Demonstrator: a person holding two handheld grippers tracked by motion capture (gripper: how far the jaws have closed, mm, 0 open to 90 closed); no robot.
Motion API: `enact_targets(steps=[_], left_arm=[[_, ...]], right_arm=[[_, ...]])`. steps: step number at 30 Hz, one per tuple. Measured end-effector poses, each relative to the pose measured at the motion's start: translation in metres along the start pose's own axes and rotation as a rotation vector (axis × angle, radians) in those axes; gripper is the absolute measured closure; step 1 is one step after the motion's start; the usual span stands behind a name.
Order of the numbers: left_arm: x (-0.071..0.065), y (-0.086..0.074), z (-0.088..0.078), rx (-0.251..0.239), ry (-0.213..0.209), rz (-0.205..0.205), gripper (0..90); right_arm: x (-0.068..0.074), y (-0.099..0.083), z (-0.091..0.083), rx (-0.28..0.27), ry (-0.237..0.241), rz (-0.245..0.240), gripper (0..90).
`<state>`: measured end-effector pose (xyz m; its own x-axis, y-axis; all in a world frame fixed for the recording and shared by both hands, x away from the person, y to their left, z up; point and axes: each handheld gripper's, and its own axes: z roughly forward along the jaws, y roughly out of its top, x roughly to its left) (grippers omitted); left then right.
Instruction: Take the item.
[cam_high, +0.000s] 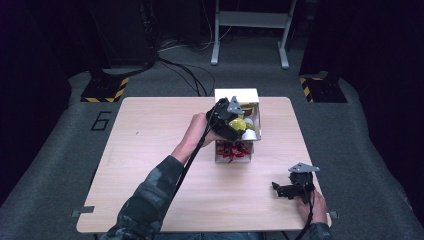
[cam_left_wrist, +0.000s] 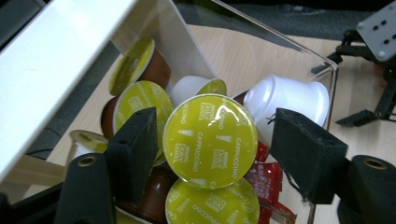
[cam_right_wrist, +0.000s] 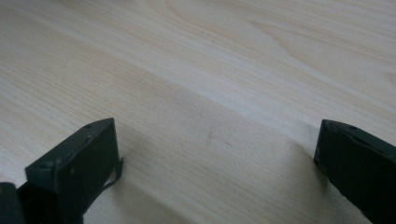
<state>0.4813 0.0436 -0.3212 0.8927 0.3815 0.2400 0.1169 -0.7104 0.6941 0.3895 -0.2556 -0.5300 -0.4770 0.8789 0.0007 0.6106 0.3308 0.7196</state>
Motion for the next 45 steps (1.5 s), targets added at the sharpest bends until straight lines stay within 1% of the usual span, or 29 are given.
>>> enact_targets(steps=[3,4,5,7,8,11,13,15,20,21,22,25,27,30,33,34,35,36,39,40,41,43,45], left_arm=[[0.001,0.001,0.005,0.02,-0.012,-0.004,33.0],[0.001,0.001,0.005,0.02,-0.012,-0.004,33.0],[0.001,0.002,0.006,0.021,-0.01,-0.01,33.0],[0.001,0.002,0.007,0.028,-0.005,-0.017,32.7],[0.003,0.002,0.008,0.026,-0.014,-0.026,32.7],[0.004,0.003,0.008,0.032,-0.013,-0.031,32.0],[0.005,0.003,0.008,0.032,-0.015,-0.03,31.6],[0.007,0.002,0.009,0.037,-0.028,-0.036,31.8],[0.007,0.003,0.009,0.046,-0.024,-0.031,33.5],[0.008,0.003,0.01,0.06,-0.018,-0.017,34.1],[0.008,0.003,0.01,0.06,-0.018,-0.017,34.9],[0.008,0.005,0.013,0.089,0.001,0.013,36.6],[0.007,0.005,0.014,0.092,0.012,0.014,36.9],[0.007,0.005,0.014,0.094,0.012,0.015,37.0],[0.007,0.006,0.015,0.107,0.022,0.018,37.0],[0.007,0.007,0.016,0.123,0.03,0.029,37.1],[0.005,0.008,0.017,0.13,0.041,0.03,37.1],[0.005,0.008,0.017,0.152,0.056,0.05,37.4],[0.004,0.009,0.017,0.157,0.06,0.054,37.5],[0.003,0.009,0.018,0.172,0.072,0.065,37.6],[0.003,0.009,0.018,0.172,0.072,0.065,37.6],[0.001,0.01,0.02,0.198,0.087,0.084,37.0],[-0.001,0.011,0.021,0.211,0.1,0.095,35.4]], right_arm=[[0.001,0.0,0.0,0.0,-0.002,0.007,0.0],[0.001,0.0,0.0,0.0,-0.002,0.007,0.0],[0.0,0.0,0.0,0.002,0.002,-0.006,0.0],[0.0,0.0,0.0,0.001,0.001,-0.002,0.0],[0.0,0.0,0.0,0.0,0.0,0.001,0.0],[0.0,0.0,0.0,-0.001,-0.002,0.004,0.0],[0.0,0.0,0.0,0.002,0.003,-0.005,0.0],[0.0,0.0,0.0,0.002,0.003,-0.003,0.0],[0.0,0.0,0.0,0.002,0.003,-0.004,0.0],[0.0,0.0,0.0,0.002,0.003,-0.004,0.0],[0.0,0.0,0.0,0.002,0.003,-0.004,0.0],[0.0,0.0,0.0,0.003,0.003,0.0,0.0],[0.0,0.0,0.0,0.002,0.003,-0.005,0.0],[0.0,0.0,0.0,0.001,0.003,-0.003,0.0],[0.0,0.0,0.0,0.001,0.003,-0.003,0.0],[0.0,0.0,0.0,0.001,0.004,-0.004,0.0],[0.0,0.0,0.0,0.001,0.004,-0.004,0.0],[0.0,0.0,0.0,0.002,0.003,-0.001,0.0],[0.0,0.0,0.0,0.001,0.004,-0.003,0.0],[0.0,0.0,0.0,0.002,0.003,0.001,0.0],[0.0,0.0,0.0,0.002,0.003,0.001,0.0],[0.0,0.0,0.0,0.001,0.004,-0.004,0.0],[0.0,0.0,0.0,0.002,0.003,-0.004,0.0]])
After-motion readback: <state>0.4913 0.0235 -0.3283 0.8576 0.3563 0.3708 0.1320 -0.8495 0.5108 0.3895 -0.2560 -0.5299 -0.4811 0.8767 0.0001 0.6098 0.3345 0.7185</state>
